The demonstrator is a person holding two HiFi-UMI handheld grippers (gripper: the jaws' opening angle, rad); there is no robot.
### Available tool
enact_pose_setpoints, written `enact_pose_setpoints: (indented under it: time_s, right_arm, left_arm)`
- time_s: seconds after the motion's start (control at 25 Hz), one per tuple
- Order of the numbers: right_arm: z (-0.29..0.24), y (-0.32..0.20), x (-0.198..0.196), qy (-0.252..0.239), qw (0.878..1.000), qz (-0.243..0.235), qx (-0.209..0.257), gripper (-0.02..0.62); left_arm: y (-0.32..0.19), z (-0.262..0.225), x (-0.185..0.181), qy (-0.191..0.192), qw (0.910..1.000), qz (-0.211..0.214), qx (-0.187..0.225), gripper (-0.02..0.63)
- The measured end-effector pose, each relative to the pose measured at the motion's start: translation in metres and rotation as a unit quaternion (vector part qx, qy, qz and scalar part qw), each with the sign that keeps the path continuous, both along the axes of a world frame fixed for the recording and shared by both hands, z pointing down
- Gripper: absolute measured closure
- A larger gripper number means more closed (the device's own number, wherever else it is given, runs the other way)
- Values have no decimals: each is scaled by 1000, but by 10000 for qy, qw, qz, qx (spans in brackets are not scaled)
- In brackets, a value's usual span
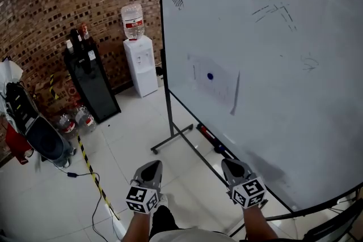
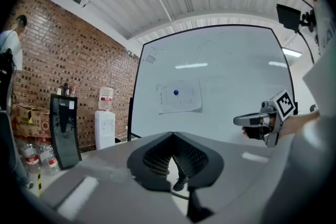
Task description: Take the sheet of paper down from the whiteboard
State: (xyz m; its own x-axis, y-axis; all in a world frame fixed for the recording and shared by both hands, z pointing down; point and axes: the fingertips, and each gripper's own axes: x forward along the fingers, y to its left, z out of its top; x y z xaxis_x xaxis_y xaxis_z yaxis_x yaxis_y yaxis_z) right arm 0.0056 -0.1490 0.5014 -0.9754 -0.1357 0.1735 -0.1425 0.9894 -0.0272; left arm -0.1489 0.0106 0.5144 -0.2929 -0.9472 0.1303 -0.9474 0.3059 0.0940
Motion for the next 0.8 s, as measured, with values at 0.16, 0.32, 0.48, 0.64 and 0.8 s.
enact_pose_setpoints:
  time_s: [0.16, 0.32, 0.48, 0.64, 0.8]
  right_arm:
    - [-3, -27, -28, -23, 9996, 267, 81, 588]
    - [-17, -51, -70, -136, 9978, 619, 191, 589]
    - [-34, -72, -116, -238, 9937, 1055, 284, 589]
    - [-52, -92, -147, -399, 9852, 1626, 381, 589]
    - [-63, -108, -157, -400, 9758, 2104, 450, 589]
  left_arm:
    - [-39, 6, -35, 37, 9995, 303, 47, 604]
    - [-77, 2, -83, 5, 9974, 708, 132, 603]
    - [-112, -8, -139, -56, 9929, 1178, 180, 603]
    - [-142, -14, -187, -113, 9860, 1654, 169, 604]
    - [-176, -17, -209, -64, 9777, 2088, 206, 604]
